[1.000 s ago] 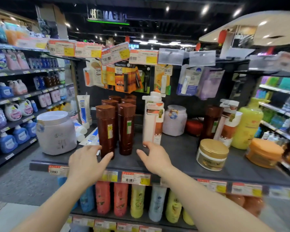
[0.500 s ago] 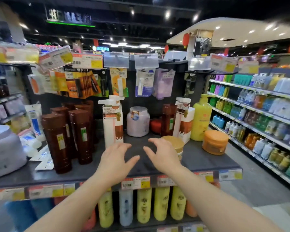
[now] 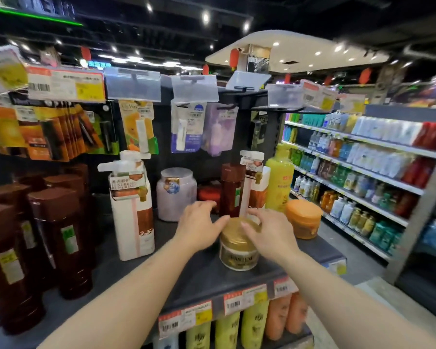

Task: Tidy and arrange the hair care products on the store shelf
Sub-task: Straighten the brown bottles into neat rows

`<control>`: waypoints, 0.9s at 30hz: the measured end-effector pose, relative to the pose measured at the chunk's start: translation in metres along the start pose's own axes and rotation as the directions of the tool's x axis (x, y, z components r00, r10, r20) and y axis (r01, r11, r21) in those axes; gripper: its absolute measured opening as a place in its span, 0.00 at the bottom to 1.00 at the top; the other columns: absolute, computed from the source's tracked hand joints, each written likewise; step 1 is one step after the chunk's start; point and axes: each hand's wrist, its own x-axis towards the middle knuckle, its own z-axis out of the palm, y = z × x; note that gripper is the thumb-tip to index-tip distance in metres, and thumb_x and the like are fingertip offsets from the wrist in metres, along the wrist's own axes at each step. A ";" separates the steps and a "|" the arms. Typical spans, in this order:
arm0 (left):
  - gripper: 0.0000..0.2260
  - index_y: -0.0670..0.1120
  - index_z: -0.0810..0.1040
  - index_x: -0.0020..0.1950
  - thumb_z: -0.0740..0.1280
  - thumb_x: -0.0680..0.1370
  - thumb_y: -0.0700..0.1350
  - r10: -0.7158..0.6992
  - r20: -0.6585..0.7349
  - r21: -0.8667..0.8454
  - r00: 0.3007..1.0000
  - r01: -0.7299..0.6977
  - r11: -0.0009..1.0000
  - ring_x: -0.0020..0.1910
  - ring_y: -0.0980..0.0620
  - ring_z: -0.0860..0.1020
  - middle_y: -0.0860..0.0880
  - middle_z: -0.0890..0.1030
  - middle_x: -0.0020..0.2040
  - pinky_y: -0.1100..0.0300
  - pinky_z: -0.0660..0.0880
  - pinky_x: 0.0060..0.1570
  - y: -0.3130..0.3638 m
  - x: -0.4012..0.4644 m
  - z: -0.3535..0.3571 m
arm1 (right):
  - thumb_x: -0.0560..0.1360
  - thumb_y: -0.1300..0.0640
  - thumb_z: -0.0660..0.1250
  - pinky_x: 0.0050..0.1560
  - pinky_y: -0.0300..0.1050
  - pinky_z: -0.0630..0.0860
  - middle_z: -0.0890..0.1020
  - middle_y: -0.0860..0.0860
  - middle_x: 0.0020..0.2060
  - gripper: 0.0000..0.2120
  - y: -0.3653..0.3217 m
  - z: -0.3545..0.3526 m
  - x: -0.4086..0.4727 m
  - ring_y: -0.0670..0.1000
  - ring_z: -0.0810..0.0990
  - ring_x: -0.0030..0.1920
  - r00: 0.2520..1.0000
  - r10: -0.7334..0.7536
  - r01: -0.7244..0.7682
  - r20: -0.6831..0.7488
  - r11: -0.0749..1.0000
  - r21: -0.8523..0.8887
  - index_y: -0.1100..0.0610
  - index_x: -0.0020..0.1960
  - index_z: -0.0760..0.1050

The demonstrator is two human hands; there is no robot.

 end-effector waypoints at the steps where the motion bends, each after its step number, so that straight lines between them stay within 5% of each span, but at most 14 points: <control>1: 0.28 0.49 0.67 0.72 0.65 0.76 0.60 -0.009 -0.004 -0.020 1.000 0.009 1.000 0.67 0.48 0.71 0.48 0.74 0.68 0.51 0.71 0.64 0.003 0.010 0.002 | 0.74 0.38 0.63 0.61 0.53 0.71 0.78 0.48 0.61 0.23 0.001 0.001 0.004 0.55 0.73 0.62 1.000 0.017 -0.017 0.003 1.000 -0.005 0.47 0.66 0.73; 7: 0.32 0.51 0.62 0.73 0.71 0.73 0.56 -0.045 0.058 -0.256 0.997 0.058 0.965 0.65 0.48 0.74 0.49 0.74 0.67 0.49 0.76 0.59 0.014 0.055 0.018 | 0.75 0.40 0.63 0.62 0.52 0.70 0.78 0.48 0.61 0.24 0.004 0.005 0.019 0.54 0.72 0.62 0.998 0.060 -0.060 -0.013 0.998 -0.011 0.48 0.68 0.72; 14: 0.26 0.47 0.63 0.67 0.70 0.75 0.52 -0.030 0.047 -0.270 0.998 0.041 0.962 0.58 0.48 0.78 0.47 0.77 0.62 0.53 0.79 0.51 0.009 0.059 0.025 | 0.74 0.39 0.64 0.63 0.52 0.71 0.76 0.49 0.63 0.27 0.004 0.013 0.024 0.54 0.72 0.64 0.997 0.067 -0.068 0.042 0.998 0.011 0.47 0.70 0.69; 20: 0.25 0.46 0.63 0.66 0.70 0.75 0.51 -0.081 -0.009 -0.216 0.997 0.078 0.973 0.57 0.47 0.78 0.45 0.77 0.61 0.56 0.76 0.48 -0.011 0.036 0.004 | 0.73 0.39 0.65 0.61 0.54 0.74 0.77 0.52 0.63 0.31 -0.024 0.020 0.035 0.56 0.75 0.63 0.990 -0.064 0.052 0.127 0.994 0.096 0.49 0.73 0.64; 27: 0.30 0.46 0.58 0.71 0.69 0.76 0.51 -0.176 -0.040 -0.193 0.984 0.166 0.967 0.62 0.48 0.75 0.47 0.75 0.65 0.57 0.72 0.57 -0.022 -0.025 -0.031 | 0.69 0.40 0.70 0.60 0.56 0.75 0.79 0.49 0.61 0.34 -0.064 0.024 0.027 0.54 0.77 0.61 0.927 -0.290 0.244 0.236 0.948 0.206 0.44 0.70 0.61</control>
